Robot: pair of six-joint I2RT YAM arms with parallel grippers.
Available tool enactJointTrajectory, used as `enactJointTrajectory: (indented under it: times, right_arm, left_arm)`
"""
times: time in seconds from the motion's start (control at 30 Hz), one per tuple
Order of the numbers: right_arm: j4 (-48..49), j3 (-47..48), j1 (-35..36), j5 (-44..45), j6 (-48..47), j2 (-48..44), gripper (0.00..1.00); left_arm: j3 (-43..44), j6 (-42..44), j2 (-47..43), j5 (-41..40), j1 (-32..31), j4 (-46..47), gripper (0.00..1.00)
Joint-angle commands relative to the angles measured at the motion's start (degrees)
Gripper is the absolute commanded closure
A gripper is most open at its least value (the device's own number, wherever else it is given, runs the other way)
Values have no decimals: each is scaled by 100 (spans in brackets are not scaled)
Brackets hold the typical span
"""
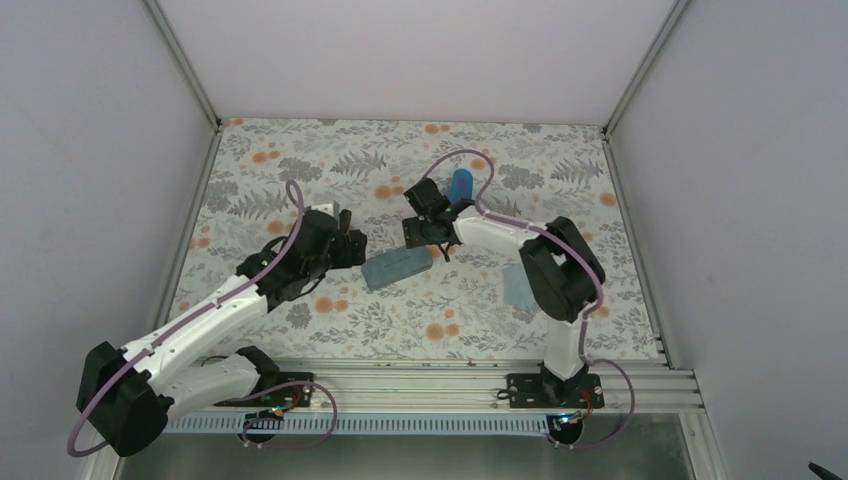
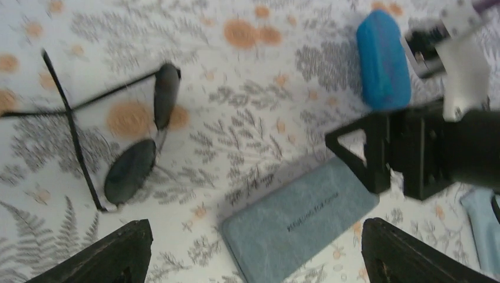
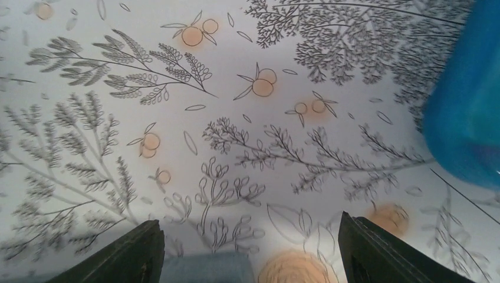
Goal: Organize the sunglasses
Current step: Adjust the sunglasses case at the center of the board, then pick up the sunglasses case from the center of the board.
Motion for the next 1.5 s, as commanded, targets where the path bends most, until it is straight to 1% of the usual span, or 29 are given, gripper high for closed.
enactJointTrajectory:
  times: [0.0,0.1,0.2,0.37,0.47,0.5,0.6,0.73,0.87,0.93,0.97,1.0,1.07,1.17,1.23,1.33,1.43,1.47]
  right_arm:
    - [-169,458,-122,67,-547,472,24]
    - [-388,526,-153,108,-615,564,25]
    - [-515,240,-148,-124,-762,364,26]
    - [-540,-690,-111,-925,-904,-365,26]
    - [-254,-1233,-23,-1668,-1076,-900,26]
    - [-147,-1374,-17,-1739,-1097,-1078,26]
    - [-64,-1477,-13,-1487,-1029,-1655,24]
    - [-60,-1453,268,-1221,-953,-2028,16]
    - [-232,-1323,912,-742,-839,-1736,11]
    - [-306,-1262,1171,-489,-848,-1470,10]
    - [-291,-1221,1393,-436,-952,-1221,5]
    - [-247,-1230,1446,-512,-1046,-1104,4]
    - [-235,-1237,1517,-587,-1195,-985,4]
    - [-359,-1185,1533,-317,-1235,-792,4]
    - [-403,-1172,1539,-304,-1286,-662,5]
    - [-410,-1171,1567,-328,-1327,-470,6]
    - [-414,-1171,1632,-188,-1294,-353,8]
    - [-410,-1171,1651,-112,-1259,-331,11]
  left_arm:
    - [-448,-369,-56,691,32,410,13]
    - [-693,-516,-58,850,41,581,13]
    - [-786,-589,11,899,41,681,14]
    - [-761,-581,181,892,41,798,14]
    - [-720,-586,293,873,54,861,14]
    - [-703,-598,324,847,65,868,13]
    - [-664,-670,366,822,95,850,13]
    - [-756,-854,205,792,188,876,13]
    - [-954,-1029,-39,898,399,894,13]
    - [-1040,-1046,-135,1208,554,971,13]
    - [-1130,-1076,-207,1490,741,1024,13]
    - [-1159,-1074,-245,1583,800,1030,13]
    - [-1229,-1064,-307,1730,937,1045,13]
    - [-1337,-1047,-378,2033,1164,1126,13]
    - [-1406,-1044,-403,2186,1279,1189,13]
    - [-1455,-1045,-385,2290,1373,1251,13]
    - [-1474,-1044,-385,2332,1431,1268,13]
    - [-1480,-1049,-386,2343,1445,1267,13]
